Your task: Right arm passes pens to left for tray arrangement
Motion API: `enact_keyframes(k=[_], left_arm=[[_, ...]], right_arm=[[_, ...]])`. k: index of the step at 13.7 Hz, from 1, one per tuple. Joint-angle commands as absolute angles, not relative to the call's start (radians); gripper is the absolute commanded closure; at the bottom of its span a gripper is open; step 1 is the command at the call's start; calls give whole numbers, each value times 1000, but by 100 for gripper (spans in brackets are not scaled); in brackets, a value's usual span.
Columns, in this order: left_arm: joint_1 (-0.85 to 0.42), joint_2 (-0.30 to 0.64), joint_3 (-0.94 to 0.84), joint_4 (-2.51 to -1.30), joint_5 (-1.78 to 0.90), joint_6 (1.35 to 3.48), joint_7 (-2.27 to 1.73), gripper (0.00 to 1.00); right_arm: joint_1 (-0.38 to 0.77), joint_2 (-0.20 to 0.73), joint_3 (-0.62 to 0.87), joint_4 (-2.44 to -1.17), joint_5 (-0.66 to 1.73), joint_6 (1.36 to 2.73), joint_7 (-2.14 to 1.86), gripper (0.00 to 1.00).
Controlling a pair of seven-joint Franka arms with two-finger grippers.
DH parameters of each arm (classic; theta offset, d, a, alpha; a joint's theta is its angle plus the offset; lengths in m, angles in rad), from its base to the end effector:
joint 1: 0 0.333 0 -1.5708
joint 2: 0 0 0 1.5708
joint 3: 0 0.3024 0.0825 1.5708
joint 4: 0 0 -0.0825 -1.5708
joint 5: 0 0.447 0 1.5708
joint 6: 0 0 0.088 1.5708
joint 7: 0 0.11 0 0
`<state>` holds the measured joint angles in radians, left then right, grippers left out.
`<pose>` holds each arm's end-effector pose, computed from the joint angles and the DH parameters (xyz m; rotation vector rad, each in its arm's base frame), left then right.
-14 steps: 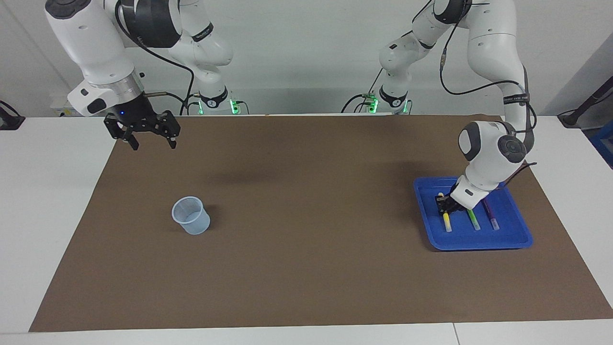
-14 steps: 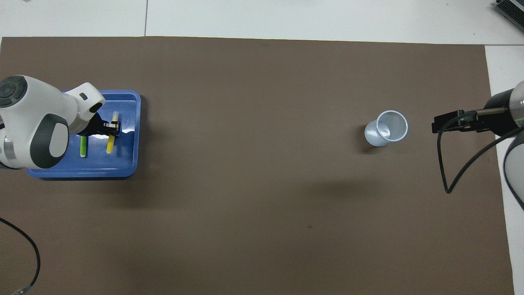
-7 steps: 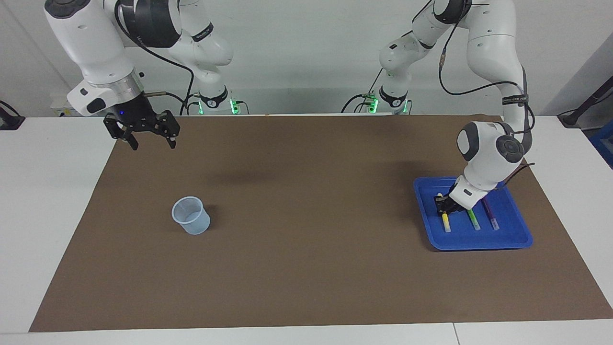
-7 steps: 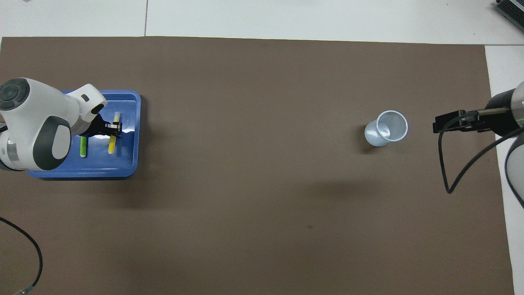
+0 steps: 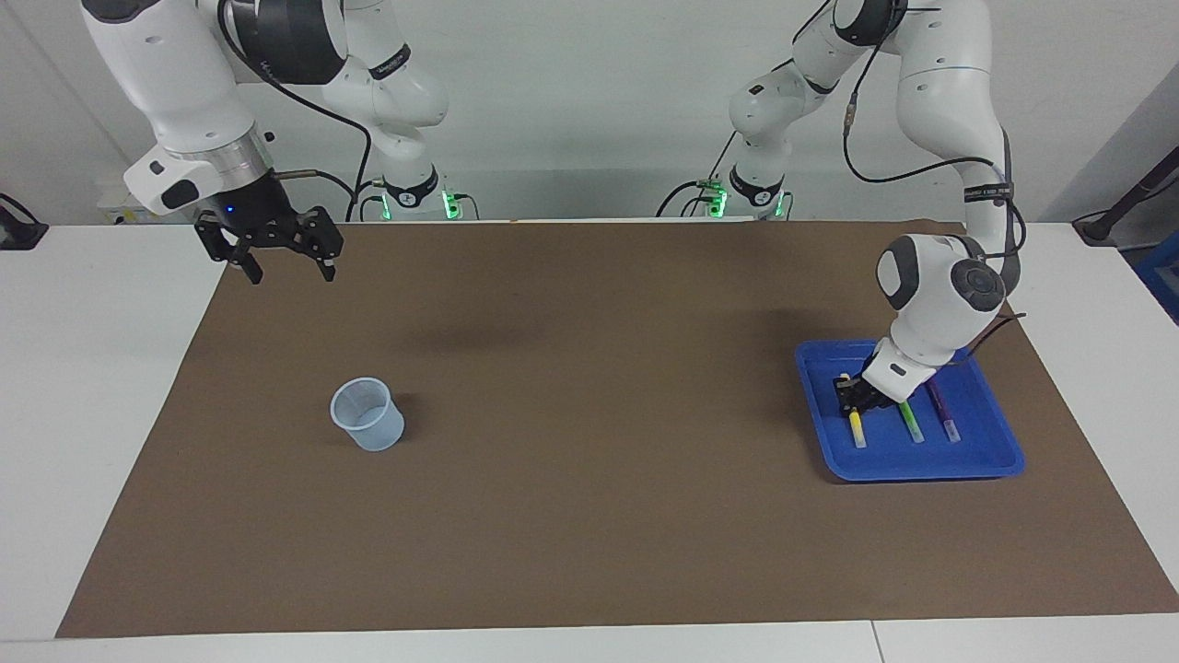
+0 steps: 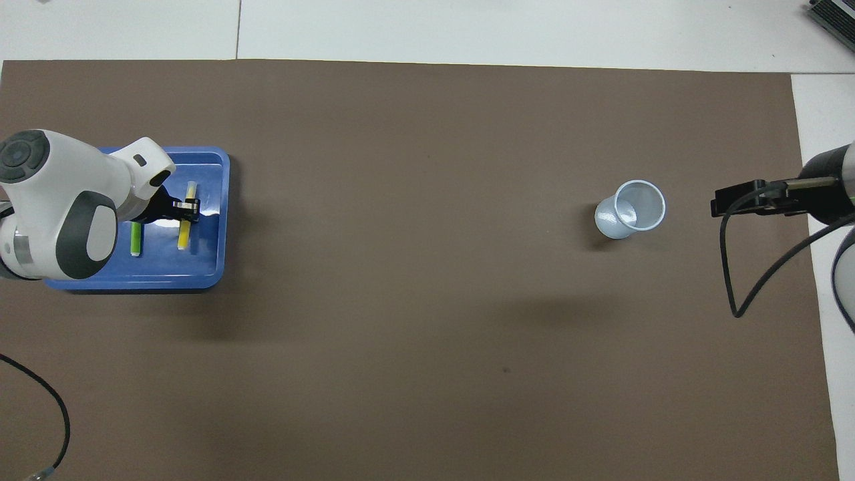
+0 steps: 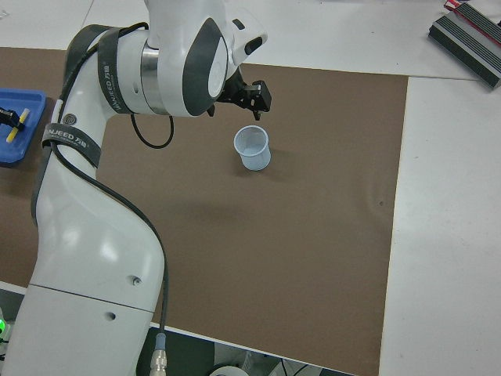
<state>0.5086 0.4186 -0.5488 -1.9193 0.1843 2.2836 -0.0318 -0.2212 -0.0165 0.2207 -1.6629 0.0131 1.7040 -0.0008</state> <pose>0.6654 -0.0141 0.2485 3.0645 -0.1359 0.0202 0.6237 0.0018 0.5802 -3.1309 0.0016 -0.0896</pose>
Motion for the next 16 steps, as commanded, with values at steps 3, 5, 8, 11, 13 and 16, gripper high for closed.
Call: enact_keyframes(k=[3, 5, 8, 11, 13, 16], left_arm=[[532, 391, -552, -1982, 202, 2352, -26, 73], [532, 391, -552, -1983, 202, 2352, -26, 57], [534, 391, -552, -1983, 202, 2352, -25, 54], [537, 391, -552, -1977, 202, 2336, -18, 38], [543, 391, -552, -1971, 202, 2338, -15, 24], [548, 391, -552, -1965, 202, 2338, -2, 4]], right_arm=[[-235, -37, 230, -1680, 9, 1694, -18, 0], [-232, -37, 230, -1680, 9, 1692, -18, 0], [-232, -37, 230, -1680, 11, 1694, -18, 0], [-227, -37, 230, -1680, 11, 1692, -18, 0], [-227, -37, 230, -1680, 11, 1695, -18, 0], [-222, -37, 239, -1680, 12, 1694, -20, 0]])
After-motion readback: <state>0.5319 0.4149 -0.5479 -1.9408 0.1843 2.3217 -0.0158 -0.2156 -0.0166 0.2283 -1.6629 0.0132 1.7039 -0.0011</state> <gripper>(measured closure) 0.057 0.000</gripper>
